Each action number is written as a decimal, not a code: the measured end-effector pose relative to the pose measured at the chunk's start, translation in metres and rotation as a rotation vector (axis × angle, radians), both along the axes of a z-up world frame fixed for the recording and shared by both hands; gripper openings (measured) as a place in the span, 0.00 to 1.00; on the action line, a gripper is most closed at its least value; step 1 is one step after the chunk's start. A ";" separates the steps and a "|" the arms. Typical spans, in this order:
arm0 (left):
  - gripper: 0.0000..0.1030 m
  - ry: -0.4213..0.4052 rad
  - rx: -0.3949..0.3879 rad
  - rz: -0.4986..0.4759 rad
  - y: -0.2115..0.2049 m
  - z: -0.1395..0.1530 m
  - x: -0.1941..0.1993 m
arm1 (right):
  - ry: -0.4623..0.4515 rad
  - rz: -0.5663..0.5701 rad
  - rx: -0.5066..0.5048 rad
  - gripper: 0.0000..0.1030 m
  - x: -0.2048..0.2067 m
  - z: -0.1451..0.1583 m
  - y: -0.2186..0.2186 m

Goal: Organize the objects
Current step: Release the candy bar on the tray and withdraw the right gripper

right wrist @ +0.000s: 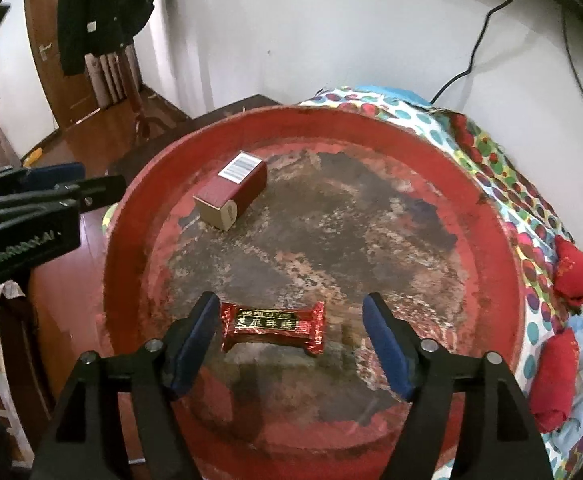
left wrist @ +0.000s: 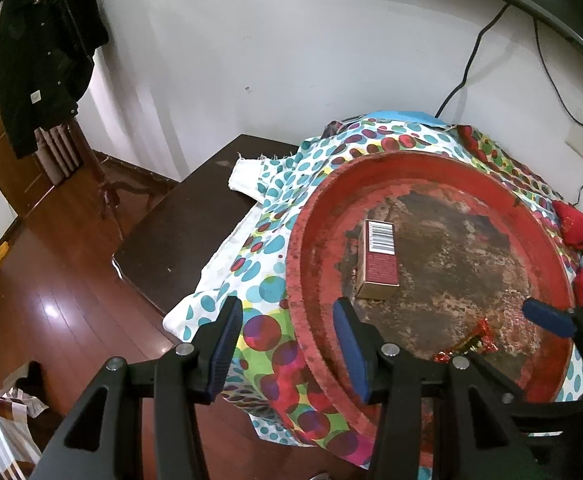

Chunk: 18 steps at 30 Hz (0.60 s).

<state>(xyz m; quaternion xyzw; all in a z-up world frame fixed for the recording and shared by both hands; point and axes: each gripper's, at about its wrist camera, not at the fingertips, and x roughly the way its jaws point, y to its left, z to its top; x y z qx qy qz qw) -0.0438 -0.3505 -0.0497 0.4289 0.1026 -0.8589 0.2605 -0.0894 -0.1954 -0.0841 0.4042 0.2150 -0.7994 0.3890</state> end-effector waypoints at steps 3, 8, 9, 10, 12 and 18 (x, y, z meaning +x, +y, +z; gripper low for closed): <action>0.47 0.004 -0.004 -0.015 0.005 0.001 -0.001 | 0.014 -0.013 -0.016 0.72 0.001 0.008 0.012; 0.47 0.010 -0.020 -0.053 0.019 0.002 -0.005 | 0.025 -0.050 -0.045 0.73 -0.002 0.016 0.032; 0.47 0.009 -0.026 -0.061 0.022 0.002 -0.007 | 0.024 -0.062 -0.056 0.73 -0.004 0.018 0.038; 0.47 0.010 -0.029 -0.071 0.026 0.002 -0.008 | 0.024 -0.069 -0.062 0.73 -0.005 0.019 0.041; 0.47 0.011 -0.032 -0.089 0.032 0.002 -0.011 | 0.027 -0.092 -0.070 0.73 -0.008 0.020 0.052; 0.47 0.004 -0.045 -0.161 0.058 0.000 -0.020 | 0.033 -0.165 -0.085 0.73 -0.021 0.022 0.092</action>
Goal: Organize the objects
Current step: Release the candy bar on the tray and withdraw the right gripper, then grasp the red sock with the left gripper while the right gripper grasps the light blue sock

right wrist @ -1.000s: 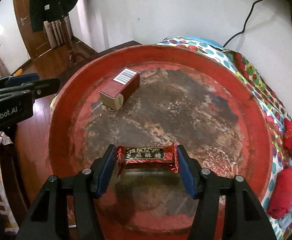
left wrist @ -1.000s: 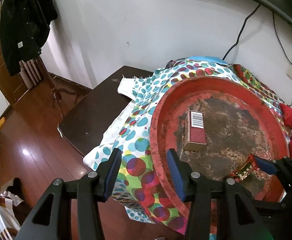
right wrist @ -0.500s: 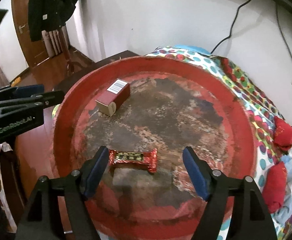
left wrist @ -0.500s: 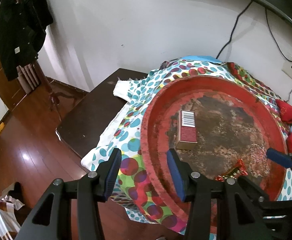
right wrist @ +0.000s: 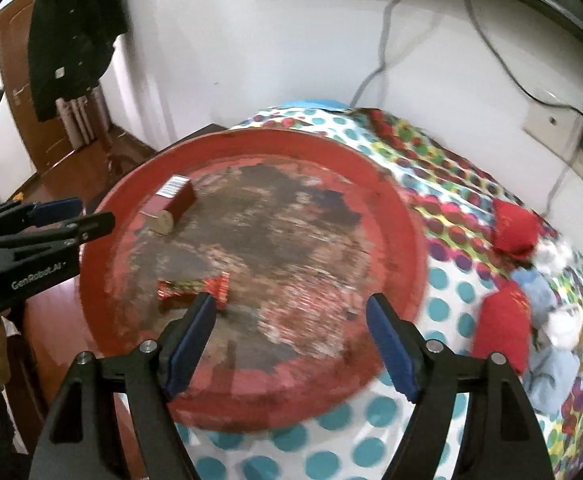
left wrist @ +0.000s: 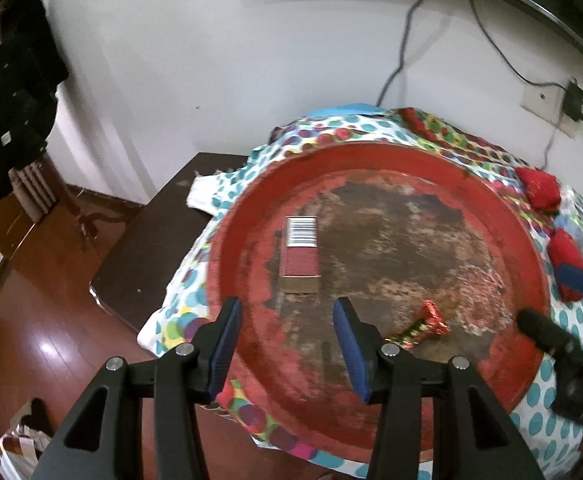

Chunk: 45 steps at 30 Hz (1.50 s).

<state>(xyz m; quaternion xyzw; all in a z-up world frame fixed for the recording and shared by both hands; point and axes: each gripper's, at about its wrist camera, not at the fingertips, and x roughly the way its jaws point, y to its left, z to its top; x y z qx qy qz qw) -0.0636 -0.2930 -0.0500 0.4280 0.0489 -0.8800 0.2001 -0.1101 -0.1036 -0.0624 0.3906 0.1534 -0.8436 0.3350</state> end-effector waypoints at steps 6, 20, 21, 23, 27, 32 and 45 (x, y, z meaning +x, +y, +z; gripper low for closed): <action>0.47 -0.013 -0.035 -0.076 0.032 -0.002 -0.009 | -0.002 -0.119 -0.021 0.74 -0.020 0.002 0.062; 0.47 -0.023 -0.061 -0.239 0.097 0.000 -0.014 | 0.010 -0.400 0.019 0.79 -0.070 -0.022 0.214; 0.47 -0.024 -0.066 -0.259 0.106 0.001 -0.015 | 0.000 -0.410 0.015 0.79 -0.075 -0.027 0.219; 0.47 -0.030 -0.075 -0.288 0.120 0.001 -0.020 | -0.026 -0.422 0.010 0.79 -0.086 -0.036 0.227; 0.47 -0.064 -0.051 -0.356 0.155 -0.001 -0.040 | -0.061 -0.428 -0.006 0.79 -0.097 -0.048 0.232; 0.47 -0.092 -0.100 -0.447 0.202 -0.002 -0.065 | -0.061 -0.402 0.001 0.85 -0.104 -0.057 0.226; 0.47 -0.147 -0.081 -0.546 0.274 -0.023 -0.131 | -0.016 -0.380 0.018 0.57 -0.105 -0.056 0.262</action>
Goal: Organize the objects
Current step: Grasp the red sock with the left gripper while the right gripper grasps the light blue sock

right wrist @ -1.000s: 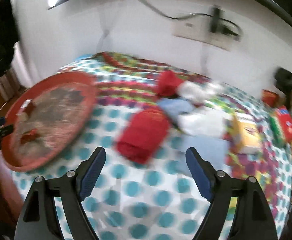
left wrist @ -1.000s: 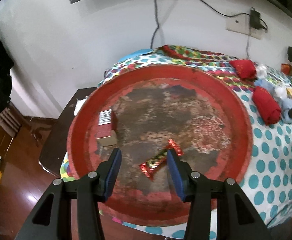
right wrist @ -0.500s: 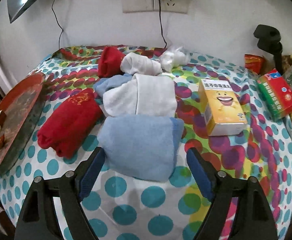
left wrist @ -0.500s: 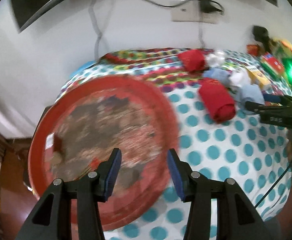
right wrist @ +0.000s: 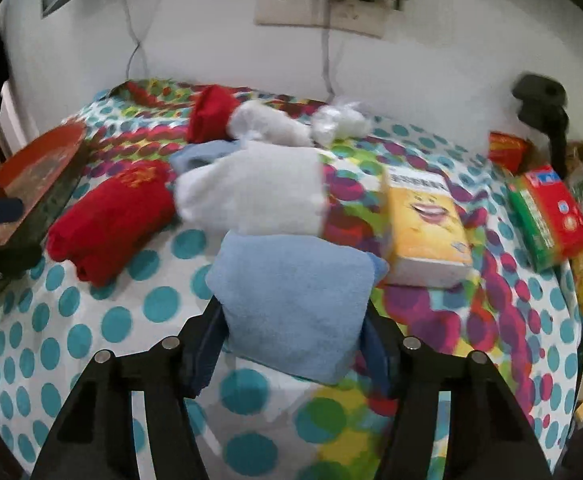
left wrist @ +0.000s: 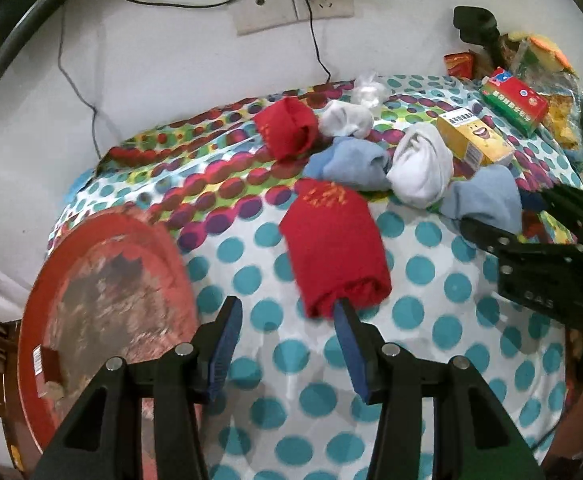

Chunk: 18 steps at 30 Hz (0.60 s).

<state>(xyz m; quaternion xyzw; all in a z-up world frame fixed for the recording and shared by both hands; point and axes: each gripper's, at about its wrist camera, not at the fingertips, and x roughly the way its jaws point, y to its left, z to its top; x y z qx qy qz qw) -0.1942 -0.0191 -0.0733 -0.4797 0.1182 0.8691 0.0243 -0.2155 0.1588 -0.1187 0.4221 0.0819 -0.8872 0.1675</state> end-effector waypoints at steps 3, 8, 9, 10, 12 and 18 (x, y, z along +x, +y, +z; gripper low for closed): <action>0.47 0.000 0.041 -0.008 0.008 -0.001 -0.014 | -0.032 -0.010 -0.045 0.57 -0.006 -0.002 0.007; 0.47 -0.026 0.158 -0.022 0.015 -0.009 -0.035 | -0.022 0.008 0.016 0.62 -0.003 -0.005 -0.005; 0.47 -0.032 0.172 -0.016 0.016 -0.011 -0.039 | -0.023 0.007 0.013 0.62 -0.004 -0.005 -0.005; 0.47 -0.047 0.185 -0.009 0.018 -0.015 -0.044 | -0.025 0.008 0.010 0.62 -0.003 -0.005 -0.005; 0.47 -0.059 0.202 -0.007 0.022 -0.021 -0.049 | -0.024 0.008 0.012 0.63 -0.003 -0.005 -0.005; 0.48 -0.025 0.208 -0.009 0.030 -0.028 -0.050 | -0.025 0.009 0.020 0.65 -0.002 -0.006 -0.008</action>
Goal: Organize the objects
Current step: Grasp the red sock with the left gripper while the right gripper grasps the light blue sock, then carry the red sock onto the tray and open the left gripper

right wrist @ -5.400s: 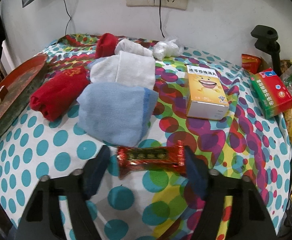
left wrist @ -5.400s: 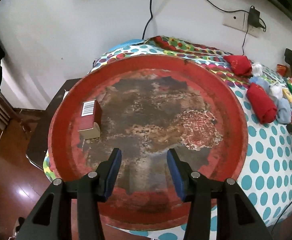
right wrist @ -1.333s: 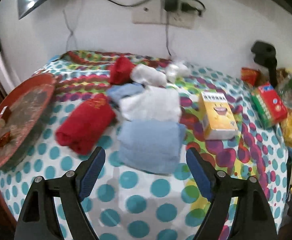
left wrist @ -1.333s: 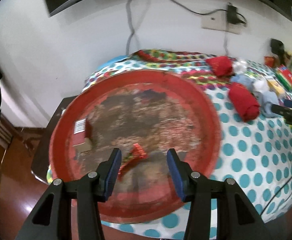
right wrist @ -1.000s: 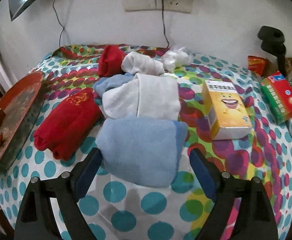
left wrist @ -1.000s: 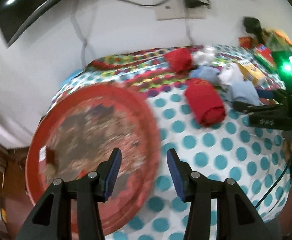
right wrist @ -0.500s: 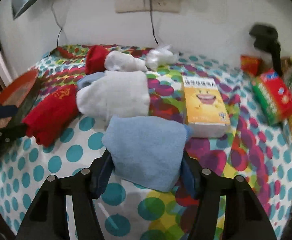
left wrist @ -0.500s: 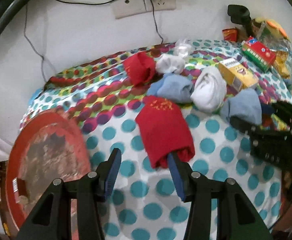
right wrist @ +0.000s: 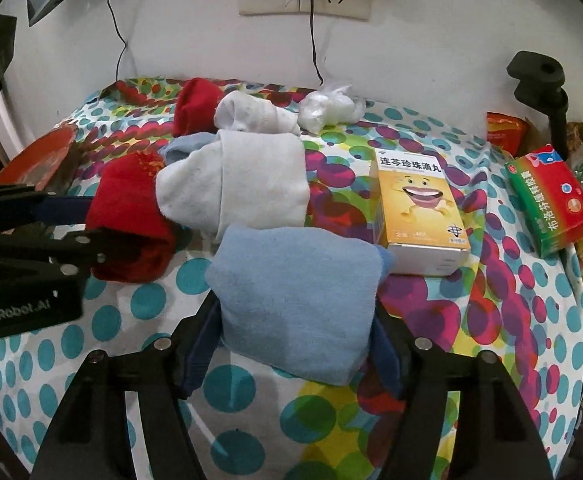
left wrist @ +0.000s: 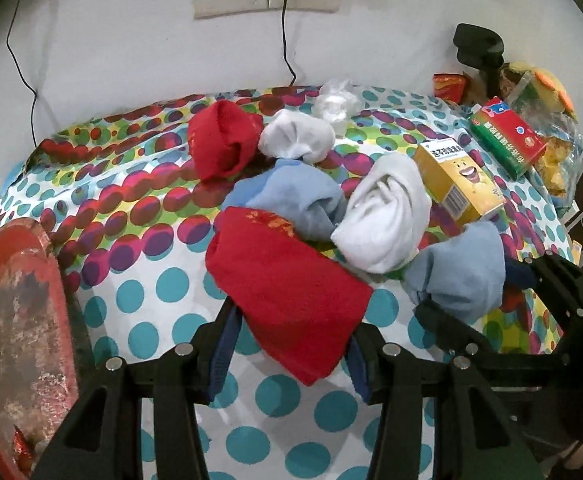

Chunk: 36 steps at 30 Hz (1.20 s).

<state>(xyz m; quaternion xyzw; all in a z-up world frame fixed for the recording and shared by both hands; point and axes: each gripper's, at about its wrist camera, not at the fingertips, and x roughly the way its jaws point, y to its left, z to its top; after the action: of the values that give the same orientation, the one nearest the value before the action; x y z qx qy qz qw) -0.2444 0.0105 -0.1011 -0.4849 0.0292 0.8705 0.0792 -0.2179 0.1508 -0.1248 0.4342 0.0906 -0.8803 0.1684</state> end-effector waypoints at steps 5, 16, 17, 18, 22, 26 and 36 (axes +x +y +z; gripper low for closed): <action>0.44 0.015 0.035 0.014 -0.005 -0.001 0.003 | -0.002 0.001 -0.003 0.66 -0.001 0.000 0.001; 0.29 0.021 0.009 -0.038 0.002 0.011 0.021 | -0.001 -0.002 0.004 0.67 -0.001 0.000 -0.001; 0.29 0.024 0.005 -0.040 0.002 0.013 0.023 | -0.001 -0.002 0.004 0.68 -0.001 0.000 -0.001; 0.29 0.027 0.002 -0.041 0.001 0.015 0.025 | -0.001 -0.002 0.004 0.68 -0.002 0.000 -0.001; 0.29 0.036 -0.012 -0.054 -0.001 0.022 0.033 | -0.001 -0.001 0.004 0.68 -0.002 0.000 -0.001; 0.29 0.038 -0.028 -0.060 -0.007 0.028 0.041 | -0.001 -0.002 0.004 0.69 -0.002 0.000 -0.001; 0.29 0.055 -0.055 -0.022 -0.045 0.043 0.054 | -0.003 -0.008 0.006 0.72 -0.004 -0.002 0.002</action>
<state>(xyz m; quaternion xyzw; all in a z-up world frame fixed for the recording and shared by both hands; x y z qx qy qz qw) -0.1908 -0.0343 -0.0576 -0.4625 0.0608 0.8814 0.0745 -0.2222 0.1523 -0.1265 0.4365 0.0911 -0.8800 0.1639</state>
